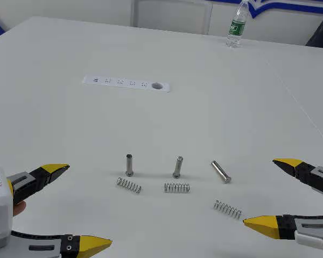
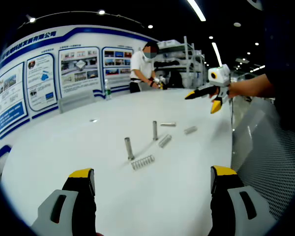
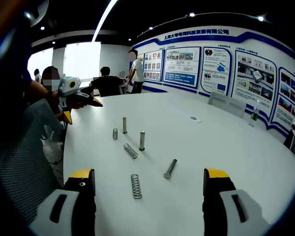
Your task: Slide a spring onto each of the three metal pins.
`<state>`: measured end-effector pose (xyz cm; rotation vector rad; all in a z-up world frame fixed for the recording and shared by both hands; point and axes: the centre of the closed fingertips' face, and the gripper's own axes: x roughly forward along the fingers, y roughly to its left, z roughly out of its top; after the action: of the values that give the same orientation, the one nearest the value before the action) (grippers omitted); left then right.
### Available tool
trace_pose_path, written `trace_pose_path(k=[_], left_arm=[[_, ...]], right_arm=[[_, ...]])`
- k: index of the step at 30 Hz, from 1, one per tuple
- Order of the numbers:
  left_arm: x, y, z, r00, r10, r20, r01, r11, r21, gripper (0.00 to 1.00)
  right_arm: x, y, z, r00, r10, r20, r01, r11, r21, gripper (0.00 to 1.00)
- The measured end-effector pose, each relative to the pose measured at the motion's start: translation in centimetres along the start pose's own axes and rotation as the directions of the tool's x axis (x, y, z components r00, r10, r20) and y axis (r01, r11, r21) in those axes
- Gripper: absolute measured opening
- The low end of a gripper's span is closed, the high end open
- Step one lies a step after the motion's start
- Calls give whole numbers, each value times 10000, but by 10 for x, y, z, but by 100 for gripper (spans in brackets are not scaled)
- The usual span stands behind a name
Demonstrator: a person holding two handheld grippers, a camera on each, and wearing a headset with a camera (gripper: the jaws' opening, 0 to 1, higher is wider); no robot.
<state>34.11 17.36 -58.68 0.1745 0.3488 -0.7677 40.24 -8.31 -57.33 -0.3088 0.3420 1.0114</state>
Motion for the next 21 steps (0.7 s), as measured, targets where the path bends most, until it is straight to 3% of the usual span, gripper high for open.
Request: trace_pose_path(k=[21], left_arm=[[4,1,3,9999,-115,21,115,9999,47,99]], right_arm=[[-2,-1,-3,9999,-162,-22,162,9997,188,91]])
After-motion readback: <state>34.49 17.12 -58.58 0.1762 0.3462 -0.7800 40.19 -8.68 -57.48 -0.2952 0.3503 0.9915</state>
